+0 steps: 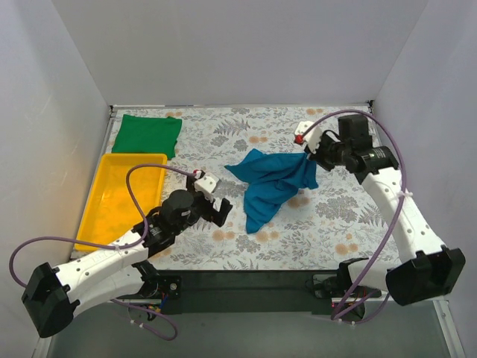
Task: Fold and stack the t-shirts
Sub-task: Flatten the tshirt out
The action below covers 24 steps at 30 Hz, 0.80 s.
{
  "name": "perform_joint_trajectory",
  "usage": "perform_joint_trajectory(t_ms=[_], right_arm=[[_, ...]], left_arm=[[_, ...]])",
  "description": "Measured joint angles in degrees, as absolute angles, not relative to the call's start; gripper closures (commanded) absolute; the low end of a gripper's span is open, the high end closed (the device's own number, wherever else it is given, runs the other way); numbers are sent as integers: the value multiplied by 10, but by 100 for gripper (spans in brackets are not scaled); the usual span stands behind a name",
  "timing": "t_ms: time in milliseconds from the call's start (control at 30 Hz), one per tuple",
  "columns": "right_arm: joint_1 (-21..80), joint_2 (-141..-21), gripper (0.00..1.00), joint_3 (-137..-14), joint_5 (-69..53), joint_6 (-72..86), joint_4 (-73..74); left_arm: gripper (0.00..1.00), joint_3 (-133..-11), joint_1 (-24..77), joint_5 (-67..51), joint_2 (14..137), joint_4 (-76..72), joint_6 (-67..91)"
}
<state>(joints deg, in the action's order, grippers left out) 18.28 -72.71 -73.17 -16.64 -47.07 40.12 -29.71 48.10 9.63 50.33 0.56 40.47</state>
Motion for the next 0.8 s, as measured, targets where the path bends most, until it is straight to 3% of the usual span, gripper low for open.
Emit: perform_joint_trajectory(t_ms=[300,533,700,800], right_arm=[[91,-620,99,-600,-165,-485,401],[75,-593,99,-560,-167,-489,396],[74,-584,99,-553,-172,-495,389],[73,-580,99,-547,-176,-495,386]], left_arm=[[2,-250,481,-16,587,-164,324],[3,-354,456,-61,765,-178,309],[3,-450,367,-152,844,-160,347],[10,-531,320,-207,904,-130,388]])
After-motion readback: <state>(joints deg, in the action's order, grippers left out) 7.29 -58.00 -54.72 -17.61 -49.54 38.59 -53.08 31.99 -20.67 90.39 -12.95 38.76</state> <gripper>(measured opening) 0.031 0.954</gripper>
